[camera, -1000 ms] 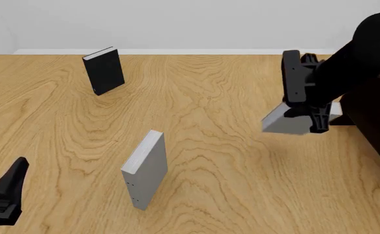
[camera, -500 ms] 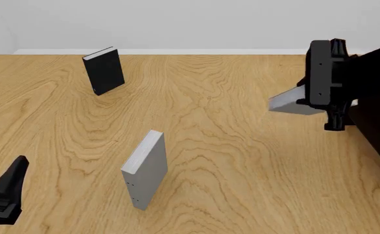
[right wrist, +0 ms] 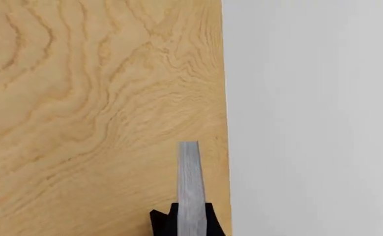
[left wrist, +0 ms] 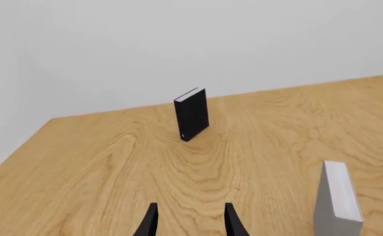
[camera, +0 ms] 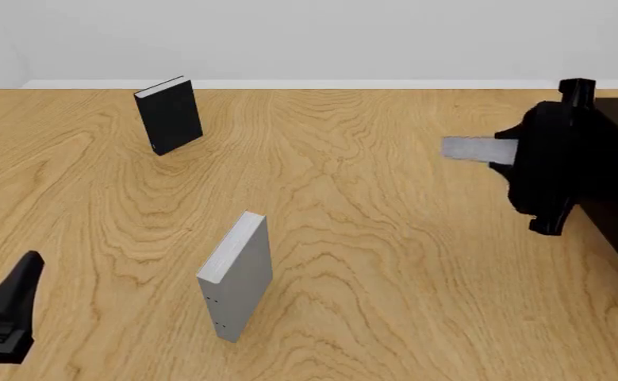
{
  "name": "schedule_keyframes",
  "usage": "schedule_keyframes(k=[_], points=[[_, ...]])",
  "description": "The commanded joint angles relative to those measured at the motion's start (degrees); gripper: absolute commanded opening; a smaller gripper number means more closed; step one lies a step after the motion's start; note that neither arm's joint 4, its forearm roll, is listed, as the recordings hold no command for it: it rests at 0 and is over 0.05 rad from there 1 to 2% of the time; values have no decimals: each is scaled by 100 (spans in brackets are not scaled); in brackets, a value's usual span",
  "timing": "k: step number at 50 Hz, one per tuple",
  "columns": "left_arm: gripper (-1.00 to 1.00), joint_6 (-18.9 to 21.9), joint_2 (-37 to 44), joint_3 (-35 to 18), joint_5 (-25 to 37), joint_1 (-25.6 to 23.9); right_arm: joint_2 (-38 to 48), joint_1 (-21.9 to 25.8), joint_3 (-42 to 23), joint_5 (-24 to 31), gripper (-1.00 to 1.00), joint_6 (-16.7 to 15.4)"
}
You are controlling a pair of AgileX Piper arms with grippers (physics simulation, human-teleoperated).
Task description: Pick up the book on the right and place it on the cabinet shelf.
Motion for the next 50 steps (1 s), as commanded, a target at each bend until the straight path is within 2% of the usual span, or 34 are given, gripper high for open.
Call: schedule_keyframes(k=[1,4,6,8,9,11,13,15,16,20,22,23,24,25,26,27,28,29,30,31,32,33,34,35,36,38,39,41,42,45,46,48,49,50], points=[[100,-67,11,3,-121,146,-417,-227,701,-1310,-100,151],[100,-97,119,3,-211,227,-530,-199,689,-1425,-100,391],[100,-101,58,2,-204,198,-546,-226,924,-1561,-100,319],[100,-158,95,2,-269,259,-602,-228,1040,-1717,-100,441],[100,-152,89,1,-270,248,-666,-367,1191,-1972,-100,383],[100,-134,81,2,-273,287,-663,-364,1424,-2102,-100,285],[100,-126,178,2,-351,332,-701,-319,1474,-2283,-100,502],[100,-132,123,2,-304,289,-706,-472,1833,-2677,-100,243],[100,-168,111,2,-307,328,-684,-453,1949,-2812,-100,256],[100,-153,128,2,-321,301,-476,-653,2678,-3851,-100,-342],[100,-154,73,2,-266,280,-511,-658,2679,-3998,-100,-282],[100,-155,73,2,-258,276,-444,-793,2899,-4302,-100,-536],[100,-136,69,2,-248,267,-217,-643,3172,-4754,-100,-865],[100,-135,71,2,-249,260,-338,-529,3004,-4568,-100,-588],[100,-149,65,2,-252,257,-422,-631,2983,-4509,-100,-539],[100,-145,79,2,-263,262,-291,-697,3228,-4899,-100,-883],[100,-142,71,2,-255,256,-235,-580,3249,-4985,-100,-909],[100,-145,58,2,-242,249,-340,-571,3155,-4852,-100,-745],[100,-159,70,2,-240,230,-345,-719,3241,-4974,-100,-830],[100,-150,54,2,-228,224,-302,-664,3272,-5283,-100,-827],[100,-114,54,2,-234,230,-271,-645,3274,-5330,-100,-820],[100,-114,73,2,-256,252,-164,-818,3451,-5476,-100,-969],[100,-108,89,2,-273,252,-209,-738,3426,-5379,-100,-877],[100,-128,87,2,-280,239,-184,-703,3475,-5606,-100,-867],[100,-124,76,1,-281,242,-59,-842,3606,-6022,-100,-1049],[100,-121,170,2,-351,285,-29,-822,3671,-5994,-100,-1012],[100,-152,204,2,-378,289,94,-768,3719,-6342,-100,-1087],[100,-150,260,2,-422,328,-118,-896,3617,-6094,-100,-936],[100,-188,307,2,-464,370,47,-853,3712,-6348,-100,-1088],[100,-414,429,-2,-558,494,90,-942,3715,-6544,-100,-1097],[100,-394,416,-4,-565,465,51,-870,3659,-6424,-100,-986],[100,-527,668,-7,-723,631,278,-1000,3774,-6923,-100,-1132],[100,-532,772,-9,-803,669,81,-1004,3671,-6563,-100,-937],[100,-491,767,-12,-810,633,219,-1025,3742,-6713,-100,-998]])
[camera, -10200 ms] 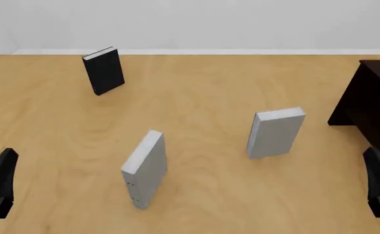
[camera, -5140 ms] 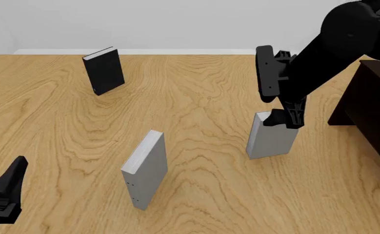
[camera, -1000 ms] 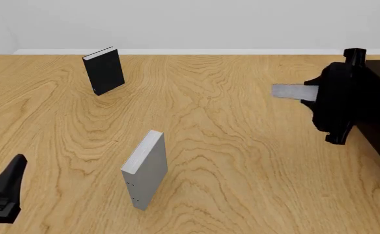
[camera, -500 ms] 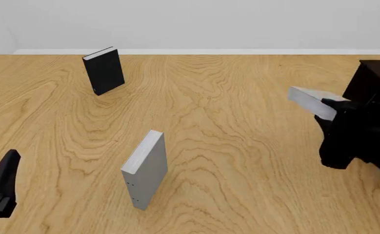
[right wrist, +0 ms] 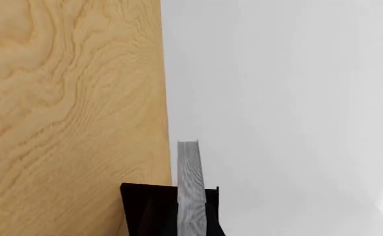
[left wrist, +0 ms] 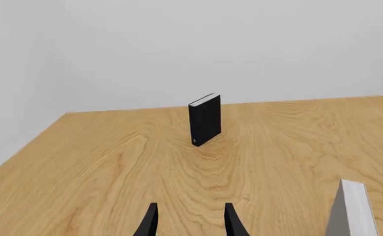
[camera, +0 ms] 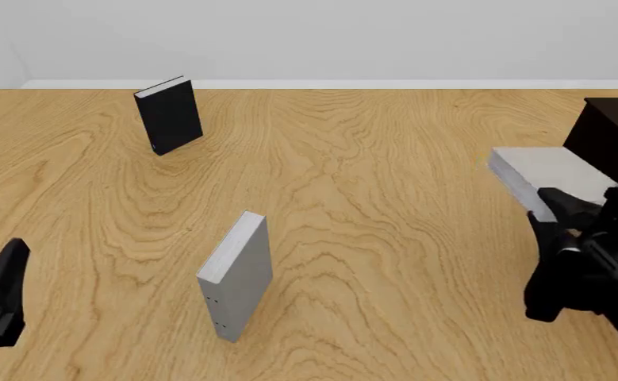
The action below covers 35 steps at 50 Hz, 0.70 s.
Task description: Pick up the book on the right and place it on the cabinet shelf.
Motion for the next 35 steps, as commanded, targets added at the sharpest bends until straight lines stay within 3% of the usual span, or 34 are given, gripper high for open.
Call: schedule_keyframes(k=[1,2,4,10,12,14,15,17,18,20,22,26,28,35], points=[[100,-179,504,-10,-367,240,320,-158,203,-981,-100,26],[100,-184,518,-10,-382,258,132,-161,95,-728,-100,223],[100,-188,428,-14,-315,221,380,-253,224,-1040,-100,61],[100,-113,427,0,-259,118,203,-258,103,-681,-100,361],[100,-134,451,-1,-274,112,391,-269,200,-922,-100,313],[100,-135,417,-2,-238,90,309,-335,139,-689,-100,526],[100,-151,466,-2,-267,108,501,-342,241,-1022,-100,365],[100,-127,479,-1,-282,102,315,-333,125,-707,-100,602],[100,-157,513,-3,-302,118,602,-374,265,-1083,-100,415],[100,-108,537,-2,-327,134,382,-352,138,-776,-100,691],[100,-101,531,-2,-311,104,507,-442,238,-1009,-100,544],[100,-122,541,-3,-315,102,684,-373,222,-1063,-100,657],[100,-137,565,-4,-338,97,932,-412,303,-1430,-100,570],[100,-119,562,-3,-344,89,1025,-451,332,-1561,-100,684]])
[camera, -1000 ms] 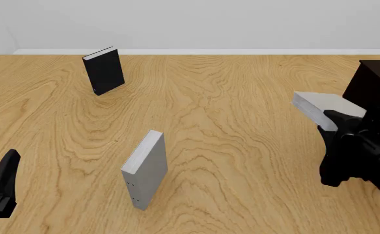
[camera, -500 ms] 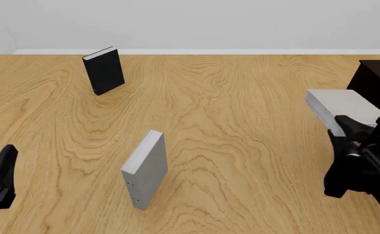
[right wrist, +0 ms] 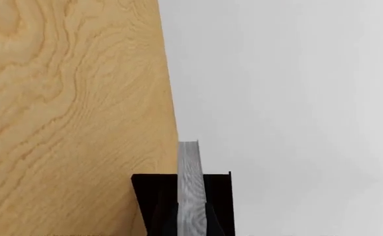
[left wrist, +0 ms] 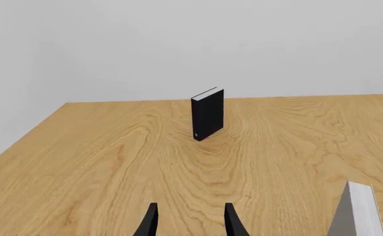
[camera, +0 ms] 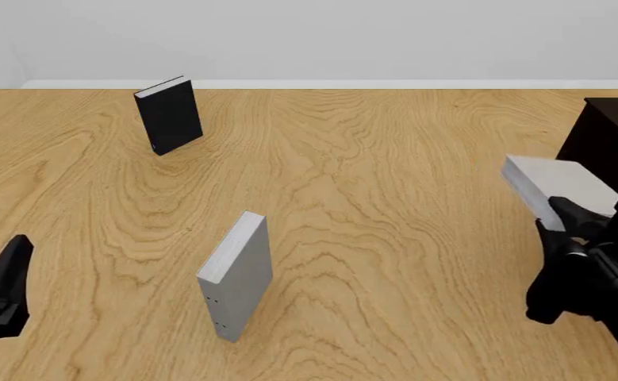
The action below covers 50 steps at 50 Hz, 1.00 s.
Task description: Pick up the book on the right and place it on the cabinet shelf.
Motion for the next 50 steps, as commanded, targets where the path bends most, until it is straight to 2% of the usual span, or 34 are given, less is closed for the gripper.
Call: schedule_keyframes(k=[1,8,11,12,13,14,16,18,19,21,22,23,24,25,27,29,30,32,41,42,44,50], points=[[100,-26,72,-1,-54,-9,363,-69,41,-511,-100,271],[100,-13,93,0,-74,-7,788,-135,158,-967,-100,247],[100,-5,137,2,-96,8,1139,-69,188,-1251,-100,84],[100,-6,164,3,-110,16,1302,-89,192,-1499,-100,-35],[100,-9,285,5,-172,58,1235,-149,191,-1474,-100,-9],[100,-4,234,5,-139,25,1047,-205,190,-1190,-100,135],[100,-32,217,5,-116,16,1259,-249,192,-1502,-100,-30],[100,-31,213,5,-103,-10,1252,-273,192,-1472,-100,-2],[100,-39,201,5,-90,-13,1343,-317,192,-1596,-100,-153],[100,-25,188,5,-72,-23,1326,-301,192,-1597,-100,-125],[100,-24,198,6,-81,-18,1233,-361,191,-1604,-100,-427],[100,-22,199,6,-85,-12,1257,-336,191,-1604,-100,-429],[100,-21,208,5,-91,-8,1306,-329,191,-1599,-100,-261],[100,-26,195,5,-86,-6,1189,-457,191,-1604,-100,-500],[100,-21,203,5,-89,-8,1249,-423,191,-1604,-100,-428],[100,-33,228,5,-102,-5,1213,-454,191,-1605,-100,-519],[100,-29,230,5,-102,-6,1160,-477,190,-1604,-100,-342],[100,-19,225,5,-94,-13,1209,-494,191,-1605,-100,-441],[100,-40,293,5,-134,-2,1239,-601,190,-1604,-100,-358],[100,-73,367,5,-167,-2,1266,-615,191,-1605,-100,-430],[100,-27,360,5,-168,9,1249,-645,191,-1604,-100,-285],[100,-56,214,2,-98,-30,1264,-700,191,-1604,-100,-350]])
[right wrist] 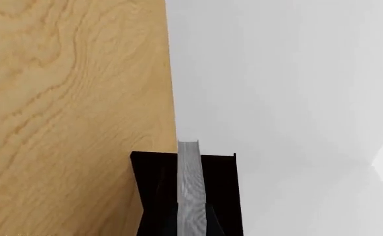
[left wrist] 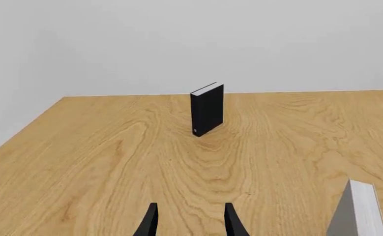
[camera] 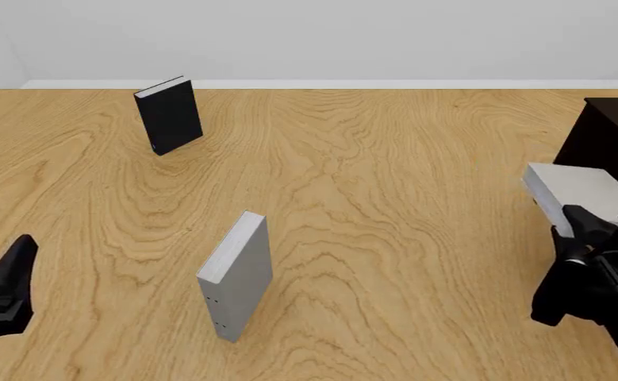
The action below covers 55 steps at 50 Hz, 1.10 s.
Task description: Pick up the book on the right and place it on the cabinet shelf.
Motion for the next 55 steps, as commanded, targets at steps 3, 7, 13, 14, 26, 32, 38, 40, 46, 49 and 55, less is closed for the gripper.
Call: schedule_keyframes(k=[3,7,13,14,26,32,38,40,46,49,55], points=[[100,18,-46,1,35,-39,-30,-157,-1,-104,-100,122],[100,9,-10,1,8,-26,4,-175,-2,-104,-100,167],[100,36,-17,0,8,0,-44,-304,-3,-105,-100,178],[100,42,-31,-1,23,-8,-21,-291,-4,-104,-100,227],[100,48,-104,-8,78,-2,-57,-484,-3,-104,-100,289],[100,56,-131,-15,97,2,9,-549,-17,-104,-100,318],[100,16,-72,-17,38,26,80,-619,-84,-104,-100,357],[100,21,-61,-15,24,16,120,-643,-96,-104,-100,314],[100,14,-17,-12,-14,0,231,-740,-146,-105,-100,273],[100,20,10,-9,-37,16,302,-799,-189,-105,-100,290],[100,40,5,-8,-30,24,421,-877,-282,-105,-100,262]])
